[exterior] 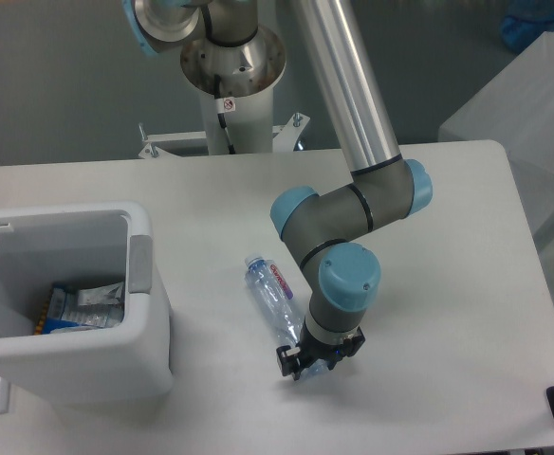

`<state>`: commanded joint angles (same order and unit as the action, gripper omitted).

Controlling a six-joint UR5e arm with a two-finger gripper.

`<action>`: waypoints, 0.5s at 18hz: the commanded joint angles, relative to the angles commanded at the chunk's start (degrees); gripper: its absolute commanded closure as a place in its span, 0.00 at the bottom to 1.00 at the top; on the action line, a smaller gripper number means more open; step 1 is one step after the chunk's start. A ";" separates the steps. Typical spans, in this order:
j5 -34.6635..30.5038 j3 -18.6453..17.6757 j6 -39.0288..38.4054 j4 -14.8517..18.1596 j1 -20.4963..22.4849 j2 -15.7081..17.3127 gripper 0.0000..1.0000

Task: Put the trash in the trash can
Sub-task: 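Close the gripper around the water bottle's body, then lift the bottle and carry it over the trash bin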

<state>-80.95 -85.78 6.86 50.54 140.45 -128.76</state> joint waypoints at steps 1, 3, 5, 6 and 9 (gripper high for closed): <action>-0.09 0.00 0.00 0.09 -0.09 0.09 0.36; -0.09 -0.44 0.00 0.00 -0.26 0.70 0.36; 0.00 -0.53 0.00 -0.09 -0.35 1.32 0.36; -0.09 -0.53 0.09 -0.09 -0.35 1.75 0.37; -1.31 -0.44 0.44 -0.44 -0.44 2.98 0.41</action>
<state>-82.26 -86.22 7.29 50.10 140.01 -125.78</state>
